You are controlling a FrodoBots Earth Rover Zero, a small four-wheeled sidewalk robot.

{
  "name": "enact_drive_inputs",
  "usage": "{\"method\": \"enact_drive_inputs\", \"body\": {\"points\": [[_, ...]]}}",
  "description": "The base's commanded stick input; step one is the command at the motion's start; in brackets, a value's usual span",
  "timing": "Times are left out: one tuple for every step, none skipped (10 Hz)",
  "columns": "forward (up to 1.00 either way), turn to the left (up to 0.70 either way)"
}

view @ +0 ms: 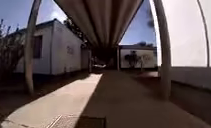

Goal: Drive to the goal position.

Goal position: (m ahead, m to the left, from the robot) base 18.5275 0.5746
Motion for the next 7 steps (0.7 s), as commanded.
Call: {"method": "enact_drive_inputs", "body": {"points": [[0.70,0.00],[0.70,0.00],[0.70,0.00],[0.70,0.00],[0.70,0.00],[0.70,0.00],[0.70,0.00]]}}
